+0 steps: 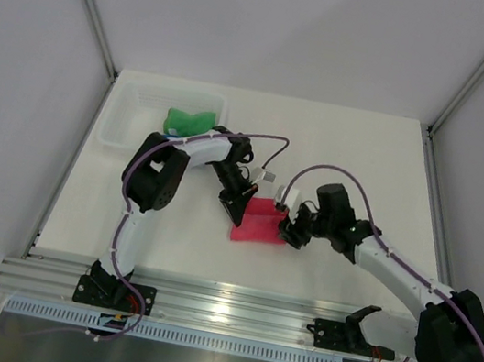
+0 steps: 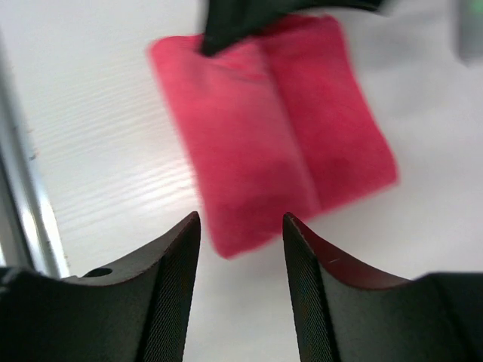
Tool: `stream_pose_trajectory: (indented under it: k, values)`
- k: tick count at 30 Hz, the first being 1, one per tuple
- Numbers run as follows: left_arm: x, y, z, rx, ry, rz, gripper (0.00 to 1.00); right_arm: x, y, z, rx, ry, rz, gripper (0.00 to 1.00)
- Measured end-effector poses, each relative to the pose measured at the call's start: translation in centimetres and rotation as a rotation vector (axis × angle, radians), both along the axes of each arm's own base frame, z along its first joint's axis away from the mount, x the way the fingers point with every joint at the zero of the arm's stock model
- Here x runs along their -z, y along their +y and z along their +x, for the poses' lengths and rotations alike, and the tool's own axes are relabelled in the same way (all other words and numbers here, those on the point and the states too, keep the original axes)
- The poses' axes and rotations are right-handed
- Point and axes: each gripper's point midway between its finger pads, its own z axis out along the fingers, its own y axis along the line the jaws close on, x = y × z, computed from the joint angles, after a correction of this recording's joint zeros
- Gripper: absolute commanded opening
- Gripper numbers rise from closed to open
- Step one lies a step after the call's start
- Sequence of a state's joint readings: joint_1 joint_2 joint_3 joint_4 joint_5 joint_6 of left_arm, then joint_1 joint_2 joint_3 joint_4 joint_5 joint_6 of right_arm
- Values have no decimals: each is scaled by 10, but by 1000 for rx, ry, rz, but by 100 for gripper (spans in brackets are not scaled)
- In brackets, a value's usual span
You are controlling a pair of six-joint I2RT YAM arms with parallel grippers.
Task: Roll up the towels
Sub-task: Roll the towel
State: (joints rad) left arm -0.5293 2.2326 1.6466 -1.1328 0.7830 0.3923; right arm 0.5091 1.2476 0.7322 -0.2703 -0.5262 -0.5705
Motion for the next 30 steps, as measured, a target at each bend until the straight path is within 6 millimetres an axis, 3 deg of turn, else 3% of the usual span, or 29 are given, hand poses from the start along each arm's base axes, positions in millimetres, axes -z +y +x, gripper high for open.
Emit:
stream_pose_trajectory:
  k: [2,4,8,12,18,24,30]
  values:
    - [1,0,0,0,-1,2,1,5,12,-22,-99,-48,0,52]
    - [1,1,0,1,-3,4,1,9,18,-31,-144,-69,-2,52]
    - [1,1,1,2,-9,11,2,15,24,-19,-141,-107,-11,52]
    - [2,2,3,4,-20,19,5,35,28,-7,-123,-73,-52,48]
    - [6,5,7,9,-47,42,17,48,35,9,-94,-21,-93,40]
    - [8,9,14,22,-95,62,37,51,37,20,-61,38,-145,38]
    - [-10,6,23,35,-179,15,46,54,29,20,-41,61,-209,39]
